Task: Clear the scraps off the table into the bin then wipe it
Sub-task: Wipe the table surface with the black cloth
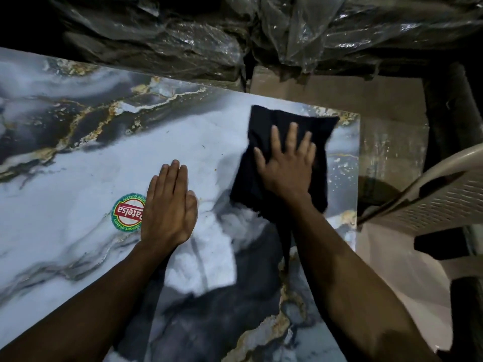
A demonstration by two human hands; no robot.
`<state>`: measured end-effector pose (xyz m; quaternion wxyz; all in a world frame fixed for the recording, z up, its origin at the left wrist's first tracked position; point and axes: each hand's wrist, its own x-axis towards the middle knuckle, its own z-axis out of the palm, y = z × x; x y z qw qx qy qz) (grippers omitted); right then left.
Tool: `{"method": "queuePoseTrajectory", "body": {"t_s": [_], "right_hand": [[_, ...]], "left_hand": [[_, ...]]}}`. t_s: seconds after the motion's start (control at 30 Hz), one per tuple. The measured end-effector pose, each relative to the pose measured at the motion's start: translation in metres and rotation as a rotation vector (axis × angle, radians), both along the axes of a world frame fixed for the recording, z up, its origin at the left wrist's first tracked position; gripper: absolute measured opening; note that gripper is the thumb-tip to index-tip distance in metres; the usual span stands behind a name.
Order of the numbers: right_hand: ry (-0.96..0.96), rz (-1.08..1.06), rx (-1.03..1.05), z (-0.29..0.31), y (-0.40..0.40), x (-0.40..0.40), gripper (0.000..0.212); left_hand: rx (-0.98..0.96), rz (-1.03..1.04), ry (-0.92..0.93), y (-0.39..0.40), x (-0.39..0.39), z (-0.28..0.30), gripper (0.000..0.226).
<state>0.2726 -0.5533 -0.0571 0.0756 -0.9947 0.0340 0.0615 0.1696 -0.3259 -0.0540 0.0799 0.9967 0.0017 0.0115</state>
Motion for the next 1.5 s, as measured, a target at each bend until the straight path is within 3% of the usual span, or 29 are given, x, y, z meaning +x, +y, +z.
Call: {"method": "queuePoseTrajectory", "body": {"t_s": [0.13,0.3,0.5,0.63,0.77,0.9,1.07,1.27,1.4,1.5], "right_hand": [[0.067,-0.278,-0.020,0.005,-0.052,0.000,0.077],[0.093,-0.363,-0.008,0.006,-0.086,0.057,0.082],[0.114,-0.170,-0.060,0.010,-0.082,0.097,0.087],[0.084,0.026,-0.085,0.010,-0.029,0.094,0.081],[0.072,0.283,-0.047,0.007,0.051,0.037,0.077],[0.029,0.392,0.021,0.006,0.072,-0.062,0.074],[0.017,0.081,-0.039,0.004,0.032,-0.125,0.072],[0.154,-0.202,-0.052,0.014,-0.012,-0.062,0.080],[0.127,-0.174,-0.052,0.009,0.032,-0.014,0.077],[0.088,-0.061,-0.053,0.004,0.098,0.005,0.076]], "left_hand": [[0.007,0.001,0.007,0.001,0.000,0.000,0.059],[0.018,0.015,0.020,-0.001,0.002,0.000,0.061],[0.029,0.009,0.026,-0.001,0.002,0.001,0.061],[0.021,-0.001,0.023,0.000,0.001,0.001,0.061],[0.014,0.006,0.002,0.000,0.000,-0.001,0.059],[-0.095,0.050,0.021,0.002,0.002,0.001,0.063],[-0.127,0.032,0.010,0.003,0.001,0.001,0.059],[-0.247,-0.025,-0.019,0.029,0.016,0.009,0.056],[-0.163,-0.077,-0.036,0.086,0.037,0.008,0.052],[-0.054,-0.024,-0.001,0.129,0.055,0.012,0.060]]}}
